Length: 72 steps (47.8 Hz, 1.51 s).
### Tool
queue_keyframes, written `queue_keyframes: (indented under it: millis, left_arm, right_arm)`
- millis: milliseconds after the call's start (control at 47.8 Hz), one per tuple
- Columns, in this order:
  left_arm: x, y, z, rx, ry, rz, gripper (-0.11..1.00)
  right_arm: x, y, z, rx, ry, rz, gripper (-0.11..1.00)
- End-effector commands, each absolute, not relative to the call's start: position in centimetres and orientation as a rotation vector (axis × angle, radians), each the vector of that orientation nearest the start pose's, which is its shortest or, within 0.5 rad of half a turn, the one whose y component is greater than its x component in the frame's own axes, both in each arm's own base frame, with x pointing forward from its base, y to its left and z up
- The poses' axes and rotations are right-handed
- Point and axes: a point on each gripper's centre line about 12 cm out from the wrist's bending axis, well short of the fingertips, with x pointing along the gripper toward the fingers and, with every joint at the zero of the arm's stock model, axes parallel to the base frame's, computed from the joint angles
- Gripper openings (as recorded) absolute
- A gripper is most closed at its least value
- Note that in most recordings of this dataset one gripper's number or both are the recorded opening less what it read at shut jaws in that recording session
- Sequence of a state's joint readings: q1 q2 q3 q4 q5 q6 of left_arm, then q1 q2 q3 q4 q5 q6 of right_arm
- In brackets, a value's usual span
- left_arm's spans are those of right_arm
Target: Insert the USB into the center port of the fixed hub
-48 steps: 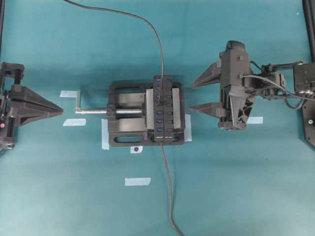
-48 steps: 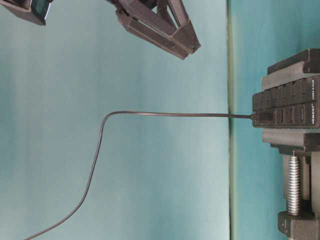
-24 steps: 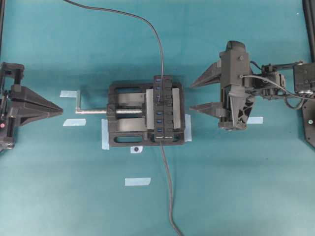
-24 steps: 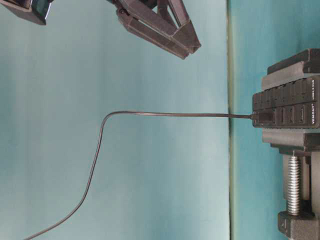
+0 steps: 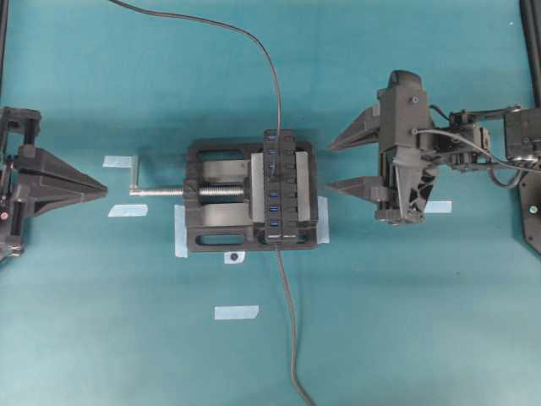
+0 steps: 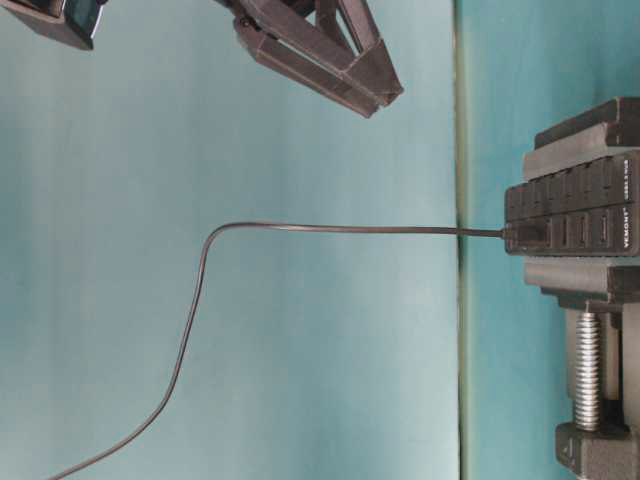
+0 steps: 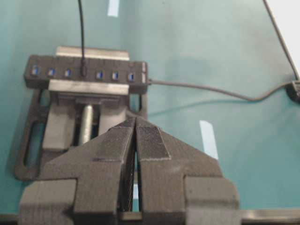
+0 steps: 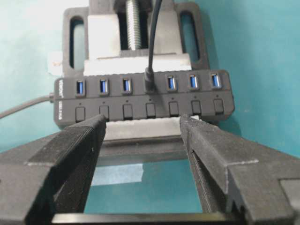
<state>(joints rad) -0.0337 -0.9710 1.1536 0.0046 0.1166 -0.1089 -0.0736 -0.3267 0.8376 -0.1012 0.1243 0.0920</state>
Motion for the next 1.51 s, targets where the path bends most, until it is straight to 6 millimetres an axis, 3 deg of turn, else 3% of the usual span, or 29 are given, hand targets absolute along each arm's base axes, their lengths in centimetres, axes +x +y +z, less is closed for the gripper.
queue_keyframes:
  millis: [0, 1487]
  left_arm:
    - [19.59, -0.65, 26.19, -0.096, 0.284, -0.019, 0.00]
    - [19.56, -0.65, 26.15, -0.099, 0.284, -0.018, 0.00]
  right_arm:
    - [31.75, -2.53, 21.95, 0.011, 0.612, -0.082, 0.76]
    - [32.26, -2.50, 21.70, 0.010, 0.580, -0.076, 0.76]
